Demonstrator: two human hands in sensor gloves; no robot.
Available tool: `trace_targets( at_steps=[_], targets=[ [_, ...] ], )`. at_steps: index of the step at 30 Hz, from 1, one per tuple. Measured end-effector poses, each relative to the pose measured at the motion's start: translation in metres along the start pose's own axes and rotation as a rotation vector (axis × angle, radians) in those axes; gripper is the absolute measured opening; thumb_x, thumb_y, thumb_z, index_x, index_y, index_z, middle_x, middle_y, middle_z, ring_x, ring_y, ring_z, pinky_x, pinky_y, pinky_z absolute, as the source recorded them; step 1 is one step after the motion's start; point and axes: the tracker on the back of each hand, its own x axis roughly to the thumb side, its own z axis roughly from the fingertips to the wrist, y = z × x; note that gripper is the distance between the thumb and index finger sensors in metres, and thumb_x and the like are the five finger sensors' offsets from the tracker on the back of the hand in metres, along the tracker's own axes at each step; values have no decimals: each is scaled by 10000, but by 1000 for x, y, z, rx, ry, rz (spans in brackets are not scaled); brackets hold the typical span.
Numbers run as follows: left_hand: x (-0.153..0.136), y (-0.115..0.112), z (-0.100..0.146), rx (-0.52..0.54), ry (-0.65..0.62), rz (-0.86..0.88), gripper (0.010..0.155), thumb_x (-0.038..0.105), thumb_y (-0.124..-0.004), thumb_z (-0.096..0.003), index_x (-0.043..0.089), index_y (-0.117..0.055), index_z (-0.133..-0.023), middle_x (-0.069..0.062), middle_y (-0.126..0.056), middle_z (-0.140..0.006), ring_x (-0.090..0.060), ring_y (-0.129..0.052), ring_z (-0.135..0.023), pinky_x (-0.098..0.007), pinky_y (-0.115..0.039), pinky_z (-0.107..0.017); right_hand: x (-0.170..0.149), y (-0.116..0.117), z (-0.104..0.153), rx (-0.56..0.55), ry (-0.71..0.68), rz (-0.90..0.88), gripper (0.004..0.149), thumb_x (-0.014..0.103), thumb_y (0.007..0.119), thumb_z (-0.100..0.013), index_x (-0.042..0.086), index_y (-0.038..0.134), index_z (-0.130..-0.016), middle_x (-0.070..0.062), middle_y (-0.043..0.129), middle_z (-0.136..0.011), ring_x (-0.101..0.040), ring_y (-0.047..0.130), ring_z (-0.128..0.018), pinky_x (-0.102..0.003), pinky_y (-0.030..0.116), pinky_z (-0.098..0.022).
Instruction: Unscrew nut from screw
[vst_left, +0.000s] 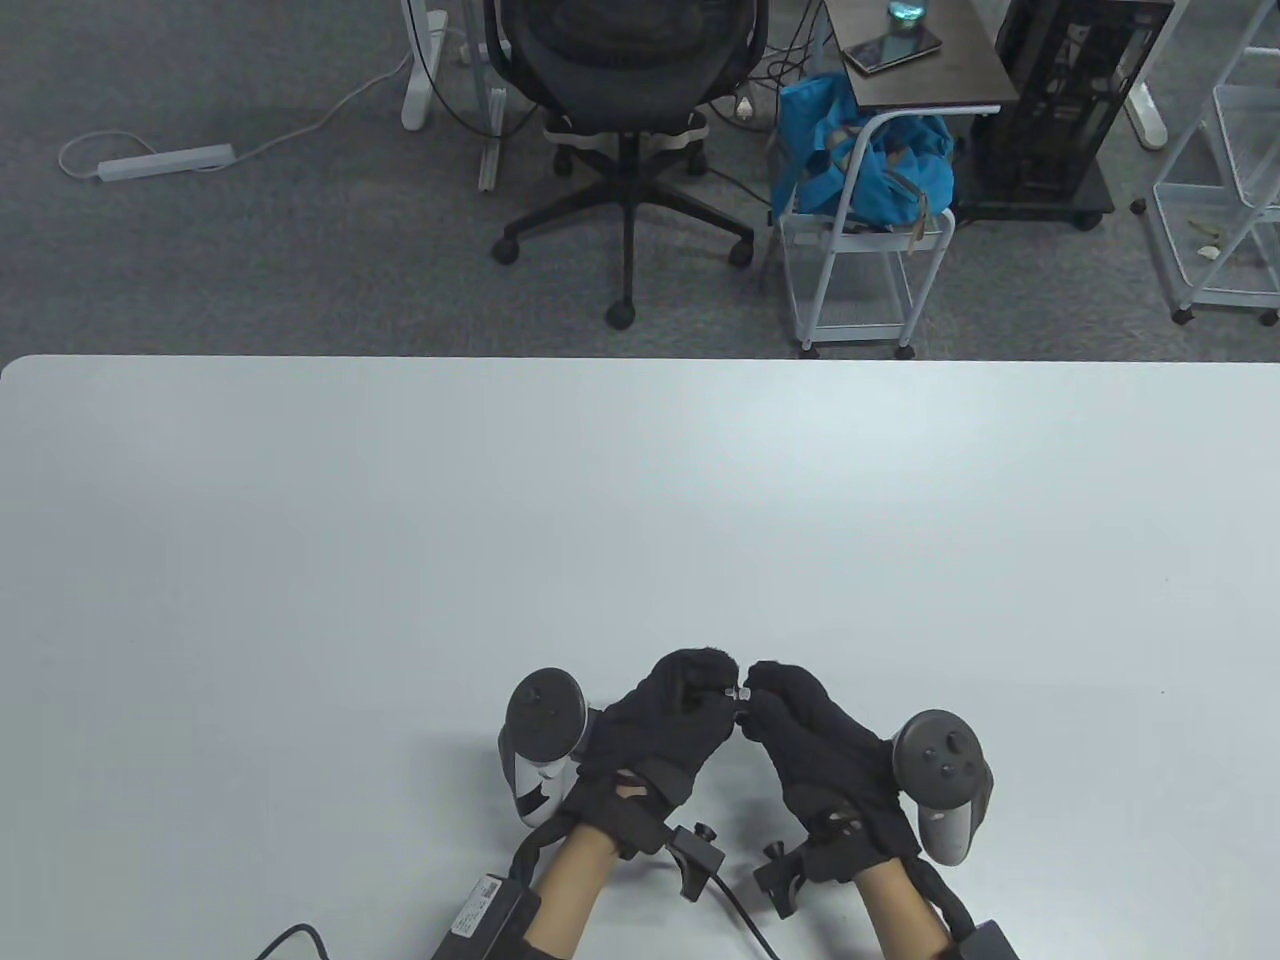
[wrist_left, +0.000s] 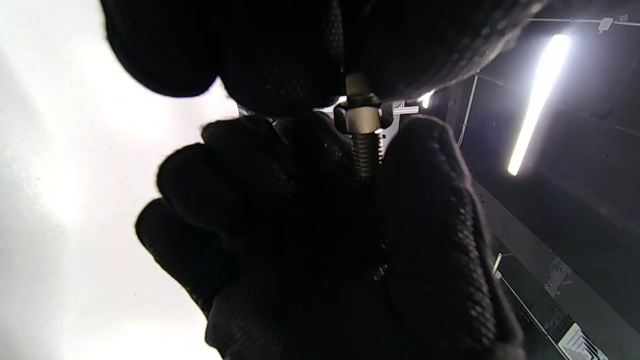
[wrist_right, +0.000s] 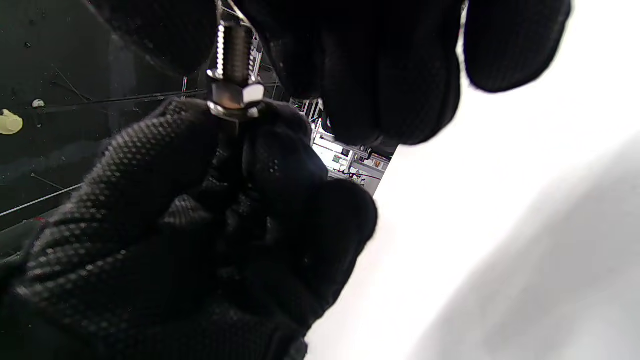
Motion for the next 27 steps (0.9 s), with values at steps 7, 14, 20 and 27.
trace_targets(
  at_steps=[7,14,20,27],
  targets=[
    [-1,-1,0,6,3,0,479,363,-849,-491,244,-755,-944,-152,-866,-862,-250,-951,-572,-549,-812,-518,9,2,1,-20,-89,46,535,391,765,-540,88,693,-975,-105,901,-753,-342,932,-595,-604,760,-550],
    [-1,1,0,18,12,29,477,365,-849,-493,245,-755,-944,-151,-865,-862,-247,-950,-575,-548,-812,-520,15,1,1,17,-127,9,538,334,810,-529,219,658,-1032,-170,689,-1007,-425,749,-855,-659,634,-640],
    [-1,0,0,8,2,9,476,360,-852,-490,247,-756,-943,-151,-862,-867,-249,-948,-579,-550,-809,-523,0,0,2,-12,16,35,653,535,679,-558,57,698,-1002,-232,839,-875,-484,846,-712,-686,669,-554],
    [2,-3,2,9,-12,-8,477,367,-851,-491,253,-758,-945,-144,-860,-870,-245,-949,-577,-548,-811,-521,4,3,0,-10,-53,3,550,445,714,-550,49,726,-932,-101,921,-693,-330,943,-533,-594,778,-518]
  ],
)
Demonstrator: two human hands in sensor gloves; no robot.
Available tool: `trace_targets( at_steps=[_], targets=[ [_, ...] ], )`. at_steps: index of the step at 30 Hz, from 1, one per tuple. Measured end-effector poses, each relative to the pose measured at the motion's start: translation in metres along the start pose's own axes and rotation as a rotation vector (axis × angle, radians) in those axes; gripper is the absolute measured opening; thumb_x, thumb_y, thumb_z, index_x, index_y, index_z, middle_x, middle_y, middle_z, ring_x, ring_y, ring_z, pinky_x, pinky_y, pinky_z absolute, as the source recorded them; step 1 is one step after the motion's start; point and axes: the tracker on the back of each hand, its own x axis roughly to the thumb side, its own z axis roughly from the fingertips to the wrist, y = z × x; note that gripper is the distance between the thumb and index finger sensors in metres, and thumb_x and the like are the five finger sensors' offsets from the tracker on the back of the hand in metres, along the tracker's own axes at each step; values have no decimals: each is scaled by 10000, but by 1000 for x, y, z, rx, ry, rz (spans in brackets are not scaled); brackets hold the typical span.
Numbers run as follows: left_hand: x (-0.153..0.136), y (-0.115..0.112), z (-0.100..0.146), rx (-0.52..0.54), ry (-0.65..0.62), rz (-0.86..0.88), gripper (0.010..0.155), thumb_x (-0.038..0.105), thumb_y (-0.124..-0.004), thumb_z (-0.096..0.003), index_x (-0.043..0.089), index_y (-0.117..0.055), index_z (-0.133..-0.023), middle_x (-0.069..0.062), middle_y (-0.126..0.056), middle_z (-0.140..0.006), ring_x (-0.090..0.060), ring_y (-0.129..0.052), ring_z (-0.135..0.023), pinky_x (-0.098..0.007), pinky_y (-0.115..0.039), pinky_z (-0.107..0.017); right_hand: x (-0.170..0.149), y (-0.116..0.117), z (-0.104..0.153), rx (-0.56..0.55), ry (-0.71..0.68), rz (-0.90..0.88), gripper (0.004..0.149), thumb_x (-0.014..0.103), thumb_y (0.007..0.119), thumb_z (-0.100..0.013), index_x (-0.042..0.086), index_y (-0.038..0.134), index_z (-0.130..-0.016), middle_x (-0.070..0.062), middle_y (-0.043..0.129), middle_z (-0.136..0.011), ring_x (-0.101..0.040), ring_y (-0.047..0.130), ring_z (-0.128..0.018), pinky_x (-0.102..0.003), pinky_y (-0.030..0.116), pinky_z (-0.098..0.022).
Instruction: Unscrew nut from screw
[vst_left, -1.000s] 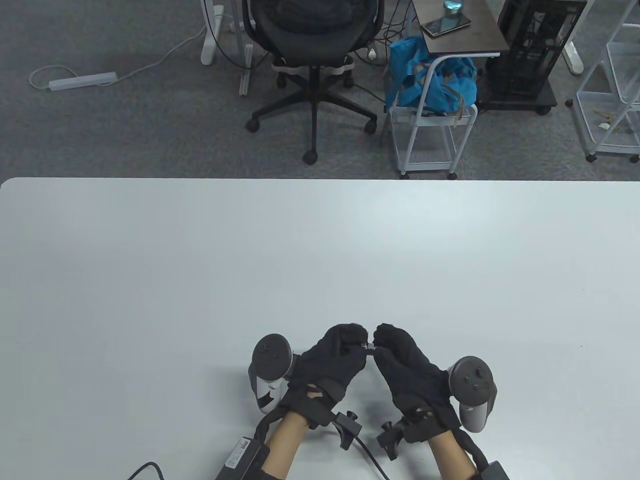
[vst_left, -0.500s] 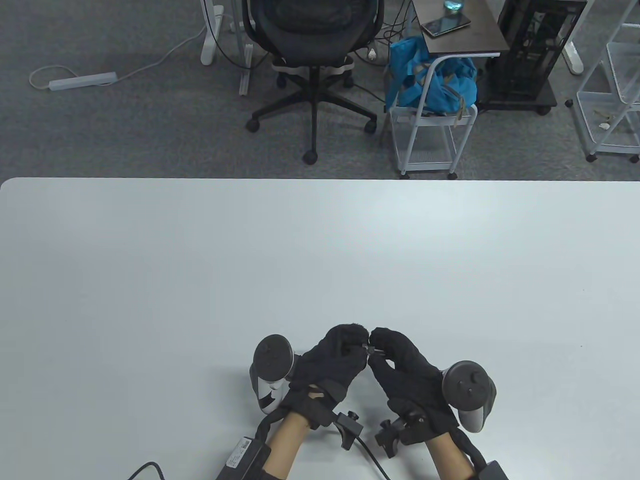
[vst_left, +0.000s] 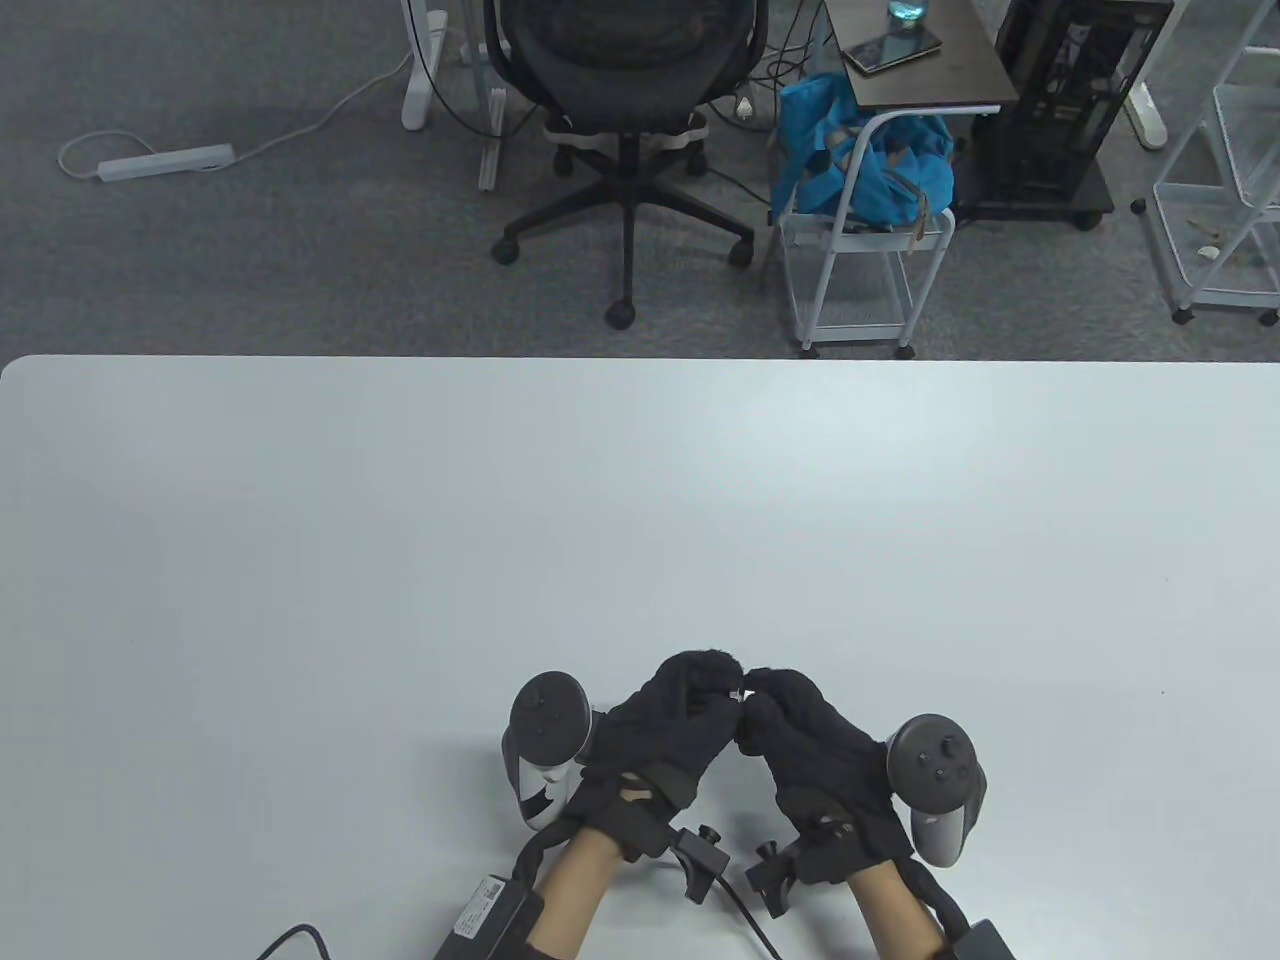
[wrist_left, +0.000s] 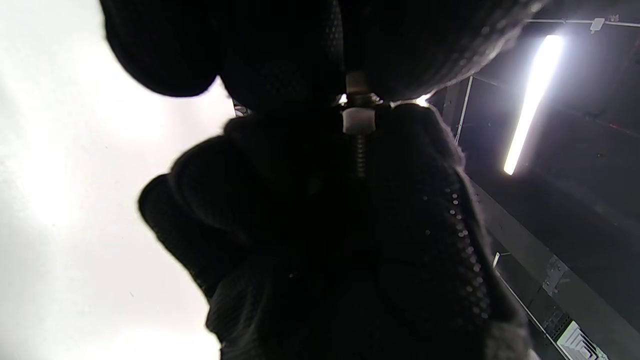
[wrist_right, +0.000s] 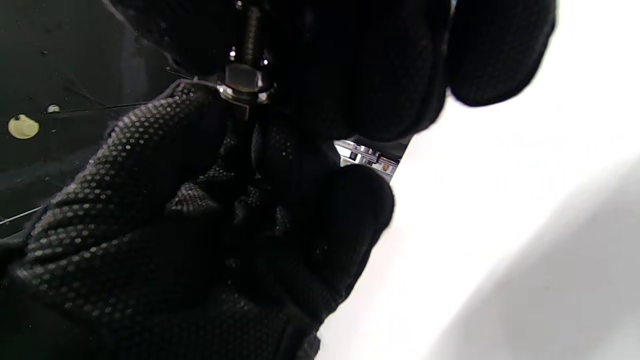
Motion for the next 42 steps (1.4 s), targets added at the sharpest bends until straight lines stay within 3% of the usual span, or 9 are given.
trace_targets(
  at_steps=[5,10,16,22,26,30,33,37,42],
  targets=[
    [-2,1,-1,-3,15,8,479,380,-842,-496,243,-759,-947,-145,-872,-855,-243,-954,-564,-547,-816,-513,6,-1,0,3,-57,-5,529,343,799,-527,128,673,-994,-114,867,-789,-350,903,-639,-607,746,-572],
    [-2,3,-1,13,19,36,478,375,-844,-494,246,-755,-946,-145,-866,-860,-241,-952,-570,-545,-814,-517,9,1,1,42,-58,-32,576,339,803,-534,208,603,-1057,-187,625,-1047,-444,691,-894,-665,612,-646],
    [-2,1,-1,3,8,16,474,366,-848,-492,249,-759,-943,-147,-859,-869,-246,-948,-578,-549,-810,-523,-2,-1,2,-1,49,6,667,534,674,-562,63,639,-1033,-237,763,-944,-489,791,-779,-685,643,-581],
    [-1,-2,1,14,4,9,477,380,-846,-491,249,-762,-942,-141,-866,-859,-239,-953,-564,-544,-816,-514,-1,0,1,-22,16,-31,559,455,714,-549,48,722,-932,-98,925,-685,-335,943,-537,-596,776,-516],
    [-1,-1,0,10,9,12,478,384,-841,-493,245,-760,-944,-145,-873,-851,-237,-956,-558,-543,-819,-510,5,-1,1,-15,-35,-31,529,380,772,-537,91,686,-972,-85,896,-724,-323,927,-580,-590,772,-545],
    [-2,1,1,30,20,45,477,379,-842,-494,245,-757,-945,-146,-866,-857,-240,-952,-564,-544,-815,-515,10,-1,1,24,-61,-5,529,315,805,-531,216,646,-1026,-142,738,-950,-393,798,-806,-637,677,-625],
    [-2,2,1,29,22,53,477,376,-843,-494,246,-757,-945,-143,-865,-861,-240,-951,-569,-544,-814,-518,6,1,1,32,-33,-66,609,397,778,-544,212,584,-1091,-209,632,-1042,-458,699,-880,-670,612,-636],
    [-2,2,1,26,17,38,475,370,-845,-493,247,-759,-943,-148,-861,-865,-245,-949,-574,-547,-812,-521,-2,-1,2,1,46,-19,678,523,687,-561,89,596,-1073,-245,713,-984,-493,761,-809,-687,632,-591],
    [-3,1,0,21,10,23,475,371,-843,-494,250,-757,-945,-148,-860,-866,-241,-949,-575,-546,-812,-521,-1,2,1,7,37,-19,560,469,702,-559,51,742,-930,-141,915,-732,-382,925,-582,-630,740,-532]
  ],
)
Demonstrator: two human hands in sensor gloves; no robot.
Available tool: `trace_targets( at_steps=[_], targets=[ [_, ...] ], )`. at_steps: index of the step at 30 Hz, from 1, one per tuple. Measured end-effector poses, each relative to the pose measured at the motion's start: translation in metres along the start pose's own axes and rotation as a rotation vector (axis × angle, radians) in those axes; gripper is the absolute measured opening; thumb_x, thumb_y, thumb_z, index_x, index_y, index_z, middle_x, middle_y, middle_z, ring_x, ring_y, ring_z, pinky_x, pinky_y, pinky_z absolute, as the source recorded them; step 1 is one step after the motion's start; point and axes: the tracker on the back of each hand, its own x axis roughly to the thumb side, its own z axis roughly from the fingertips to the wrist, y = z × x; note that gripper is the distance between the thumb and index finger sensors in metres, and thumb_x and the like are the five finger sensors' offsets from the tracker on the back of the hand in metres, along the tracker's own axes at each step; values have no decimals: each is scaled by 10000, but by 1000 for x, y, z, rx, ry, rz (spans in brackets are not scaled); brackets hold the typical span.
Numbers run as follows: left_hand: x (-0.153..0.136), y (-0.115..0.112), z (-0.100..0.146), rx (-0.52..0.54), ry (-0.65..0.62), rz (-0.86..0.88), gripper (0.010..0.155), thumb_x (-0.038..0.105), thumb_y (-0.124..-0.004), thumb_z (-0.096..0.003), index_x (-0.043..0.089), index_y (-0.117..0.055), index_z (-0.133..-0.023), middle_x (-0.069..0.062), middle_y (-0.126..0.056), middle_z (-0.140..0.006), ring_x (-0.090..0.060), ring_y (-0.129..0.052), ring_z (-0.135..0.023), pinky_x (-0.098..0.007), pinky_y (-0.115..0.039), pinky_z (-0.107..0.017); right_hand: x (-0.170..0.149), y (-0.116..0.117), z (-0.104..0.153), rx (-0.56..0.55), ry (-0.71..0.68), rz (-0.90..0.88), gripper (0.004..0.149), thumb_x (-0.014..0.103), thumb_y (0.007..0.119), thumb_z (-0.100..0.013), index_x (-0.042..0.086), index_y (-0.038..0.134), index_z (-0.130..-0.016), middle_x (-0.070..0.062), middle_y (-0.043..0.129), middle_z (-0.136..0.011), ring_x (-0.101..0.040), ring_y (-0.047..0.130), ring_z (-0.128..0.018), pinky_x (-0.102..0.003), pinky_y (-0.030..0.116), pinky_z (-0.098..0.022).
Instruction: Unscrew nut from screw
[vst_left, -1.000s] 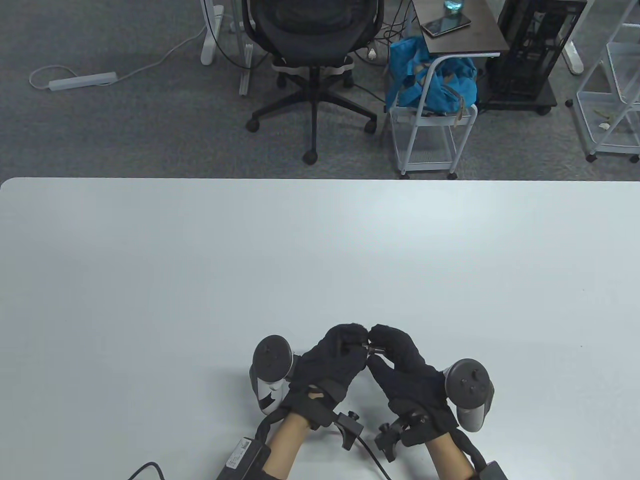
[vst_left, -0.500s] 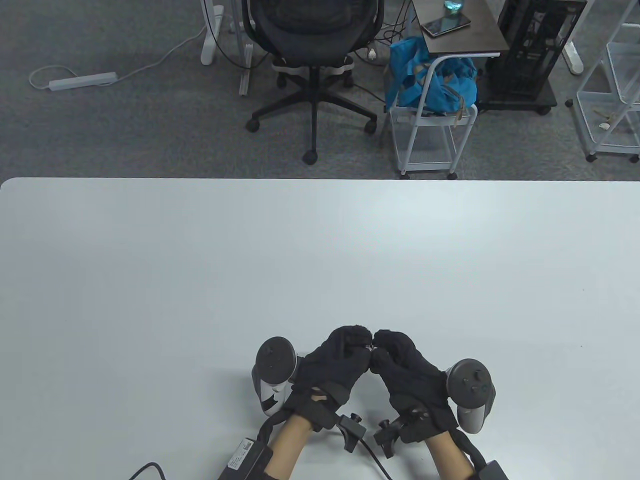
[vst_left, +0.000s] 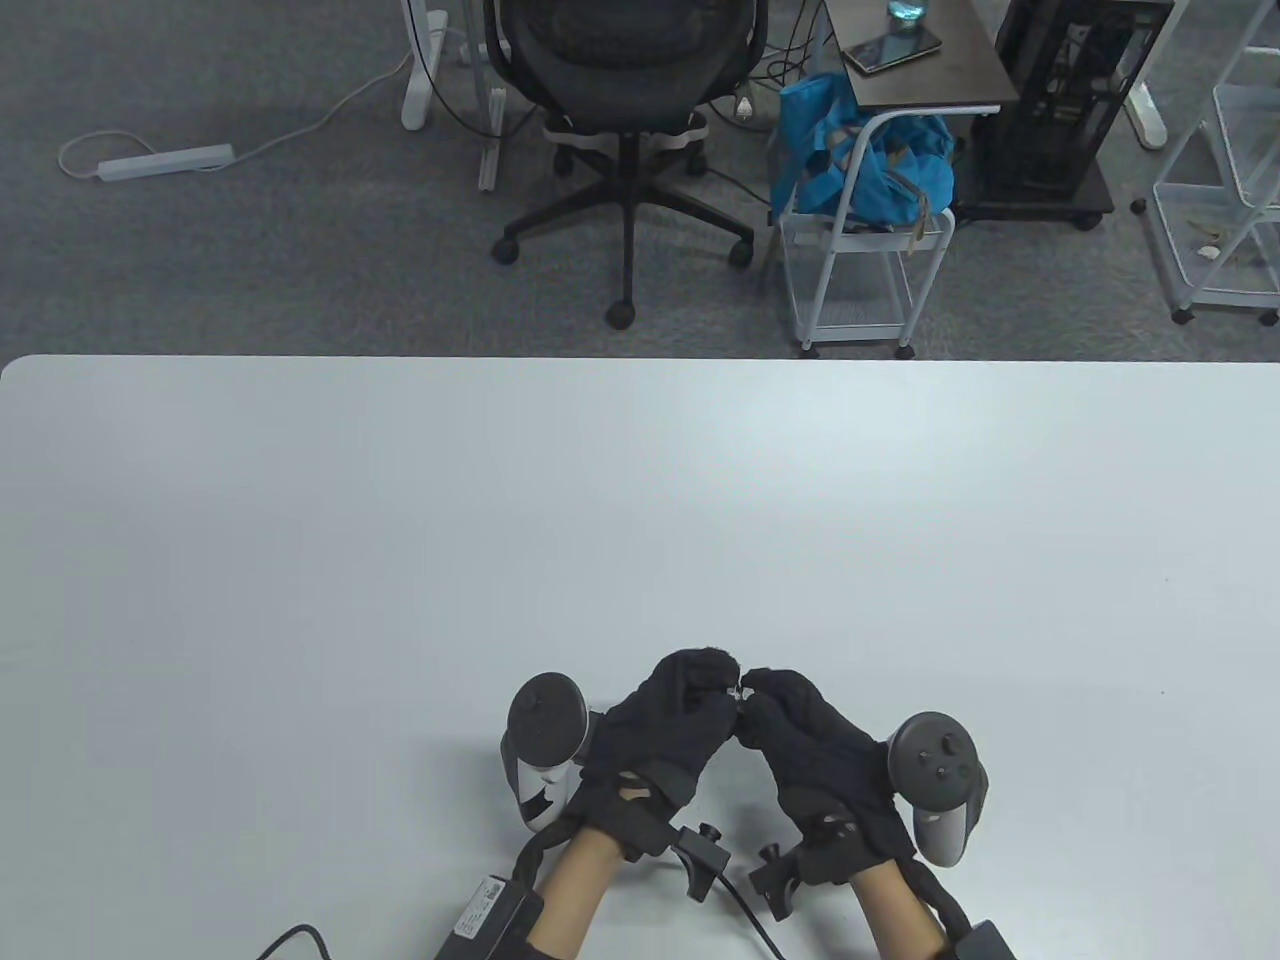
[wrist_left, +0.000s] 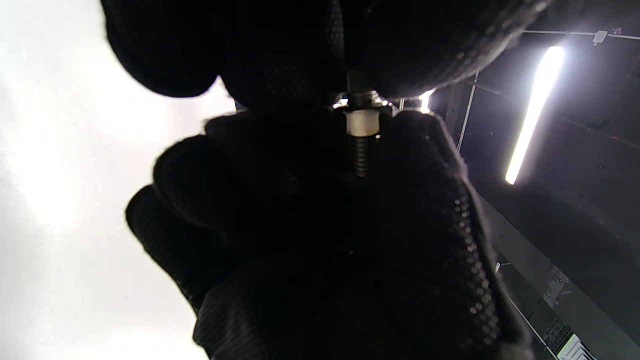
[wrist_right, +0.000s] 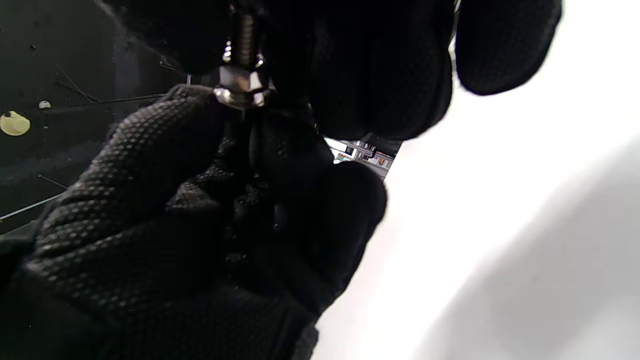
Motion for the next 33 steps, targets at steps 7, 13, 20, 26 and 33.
trace_targets(
  at_steps=[7,13,20,26,33],
  targets=[
    [0,0,0,12,-7,-35,480,378,-838,-498,243,-761,-952,-146,-869,-860,-247,-951,-569,-551,-809,-518,7,-2,0,-20,-75,33,539,369,779,-537,102,680,-995,-113,875,-798,-355,912,-645,-605,752,-562],
    [-1,2,0,15,7,6,476,373,-844,-493,245,-761,-944,-149,-864,-860,-244,-949,-571,-547,-810,-520,8,-1,-1,48,-74,-33,560,323,806,-534,214,627,-1054,-183,661,-1026,-432,732,-866,-658,637,-635],
    [1,0,-1,1,-8,-16,475,363,-850,-490,248,-763,-942,-153,-858,-868,-250,-945,-579,-552,-806,-525,-3,-2,0,4,26,5,637,522,680,-560,56,698,-994,-204,854,-850,-455,868,-686,-671,687,-551],
    [0,-1,0,20,-16,-50,485,379,-841,-494,240,-769,-953,-150,-864,-861,-251,-948,-571,-556,-805,-521,3,-1,0,2,-11,41,544,424,722,-554,61,698,-959,-128,888,-765,-361,915,-609,-612,748,-545],
    [0,-1,0,4,-6,-41,485,386,-842,-493,223,-772,-945,-149,-879,-846,-248,-959,-559,-552,-816,-514,7,-3,0,-14,-56,7,522,341,799,-529,148,668,-996,-117,812,-876,-371,857,-738,-612,716,-600]
  ],
)
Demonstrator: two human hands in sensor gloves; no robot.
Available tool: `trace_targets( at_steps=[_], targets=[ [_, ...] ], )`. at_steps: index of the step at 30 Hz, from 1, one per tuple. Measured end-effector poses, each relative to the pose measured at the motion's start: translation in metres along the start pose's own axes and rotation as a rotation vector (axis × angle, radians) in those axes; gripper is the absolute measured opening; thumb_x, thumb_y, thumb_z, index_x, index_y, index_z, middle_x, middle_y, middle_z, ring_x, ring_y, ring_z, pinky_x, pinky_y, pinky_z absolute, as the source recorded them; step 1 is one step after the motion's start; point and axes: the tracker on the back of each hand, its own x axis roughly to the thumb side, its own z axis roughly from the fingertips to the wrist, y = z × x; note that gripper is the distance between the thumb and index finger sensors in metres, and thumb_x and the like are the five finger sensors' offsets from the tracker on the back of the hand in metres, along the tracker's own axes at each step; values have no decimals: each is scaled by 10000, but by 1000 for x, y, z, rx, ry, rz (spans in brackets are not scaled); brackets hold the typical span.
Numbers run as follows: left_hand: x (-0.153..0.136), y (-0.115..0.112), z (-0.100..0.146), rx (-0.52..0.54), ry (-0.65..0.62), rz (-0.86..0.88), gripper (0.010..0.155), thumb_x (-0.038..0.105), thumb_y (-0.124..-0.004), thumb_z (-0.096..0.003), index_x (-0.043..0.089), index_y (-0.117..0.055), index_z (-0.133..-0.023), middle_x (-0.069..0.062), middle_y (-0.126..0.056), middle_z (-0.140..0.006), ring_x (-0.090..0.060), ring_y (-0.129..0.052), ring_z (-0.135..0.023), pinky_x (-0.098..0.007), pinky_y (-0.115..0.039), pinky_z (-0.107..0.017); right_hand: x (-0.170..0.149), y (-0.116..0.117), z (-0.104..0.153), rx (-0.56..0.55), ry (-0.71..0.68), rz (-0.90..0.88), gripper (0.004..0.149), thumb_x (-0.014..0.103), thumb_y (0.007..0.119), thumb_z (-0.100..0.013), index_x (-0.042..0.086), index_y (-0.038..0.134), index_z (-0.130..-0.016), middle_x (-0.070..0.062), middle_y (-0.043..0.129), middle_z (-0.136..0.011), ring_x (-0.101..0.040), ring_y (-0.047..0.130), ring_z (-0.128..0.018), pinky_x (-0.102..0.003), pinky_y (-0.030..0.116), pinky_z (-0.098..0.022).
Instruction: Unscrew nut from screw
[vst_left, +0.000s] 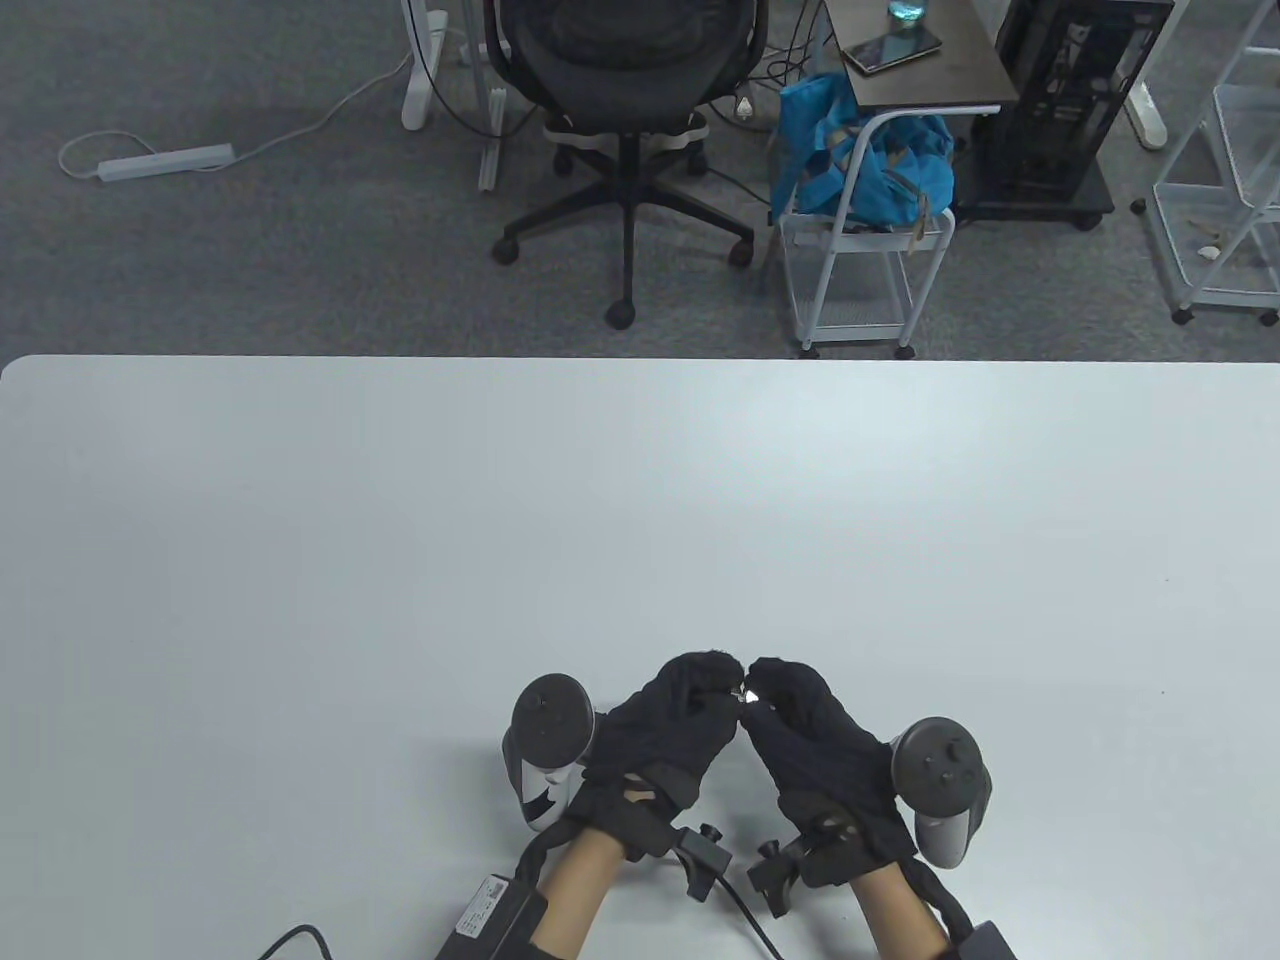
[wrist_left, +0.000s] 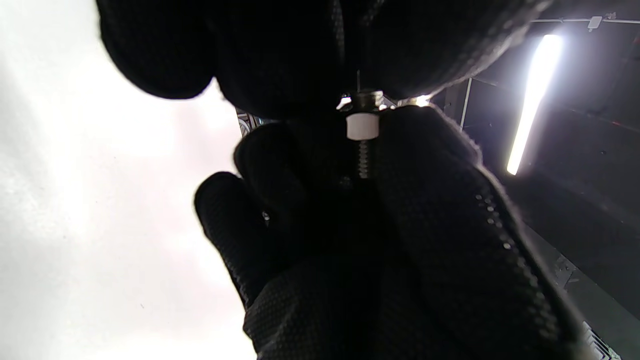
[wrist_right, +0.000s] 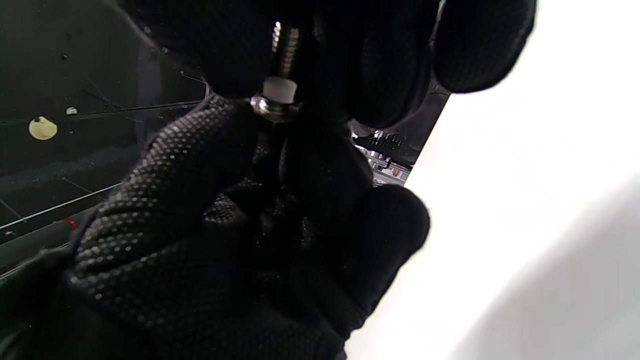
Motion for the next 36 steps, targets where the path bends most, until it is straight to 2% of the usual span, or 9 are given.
trace_targets(
  at_steps=[3,6,11,18,22,26,29,32,36],
  targets=[
    [-1,2,0,13,6,28,479,380,-845,-490,235,-773,-941,-151,-877,-849,-246,-958,-561,-550,-817,-513,0,0,-1,39,16,-75,546,323,801,-534,202,632,-1039,-168,662,-1012,-423,725,-869,-654,630,-641],
    [-1,2,0,16,3,36,477,372,-847,-490,238,-770,-941,-152,-872,-856,-248,-956,-566,-550,-815,-518,-6,0,0,16,52,-78,628,453,736,-555,127,589,-1070,-222,642,-1024,-473,700,-867,-676,612,-619],
    [0,1,-1,8,-15,28,475,370,-845,-491,245,-767,-943,-153,-865,-862,-248,-952,-574,-551,-812,-521,-13,1,0,33,113,-59,609,522,673,-564,56,737,-951,-173,893,-787,-423,900,-637,-655,710,-541],
    [1,1,-1,5,-22,20,494,374,-840,-489,236,-791,-961,-161,-864,-855,-251,-948,-568,-556,-809,-519,-5,1,1,-22,56,-43,535,428,751,-542,65,729,-934,-86,919,-712,-323,947,-560,-584,785,-524],
    [1,0,0,9,-24,8,479,388,-830,-490,240,-804,-944,-153,-868,-843,-243,-949,-556,-553,-813,-514,-1,-1,1,-36,20,-46,507,370,796,-528,111,716,-956,-86,900,-766,-333,927,-630,-586,765,-560],
    [2,1,0,21,-25,24,480,392,-828,-489,231,-787,-939,-148,-864,-844,-237,-948,-558,-548,-814,-516,1,-2,0,5,16,-93,502,325,813,-527,200,683,-995,-140,744,-949,-392,796,-810,-635,673,-622],
    [2,1,0,37,-32,44,479,391,-829,-487,229,-785,-936,-148,-866,-843,-237,-950,-555,-547,-816,-515,-5,-2,1,-7,53,-126,595,419,755,-549,139,604,-1052,-188,697,-981,-438,751,-829,-657,641,-615],
    [2,1,1,38,-43,32,477,385,-830,-487,232,-780,-936,-149,-861,-851,-239,-949,-562,-548,-814,-518,-13,-1,1,19,131,-115,658,538,679,-563,69,657,-1024,-219,797,-905,-471,820,-745,-677,662,-572],
    [3,0,1,35,-56,15,476,382,-830,-486,237,-775,-936,-151,-862,-854,-242,-950,-564,-551,-814,-518,-13,4,0,55,120,-137,587,513,675,-567,60,762,-929,-152,919,-741,-400,922,-593,-638,734,-529]
  ],
)
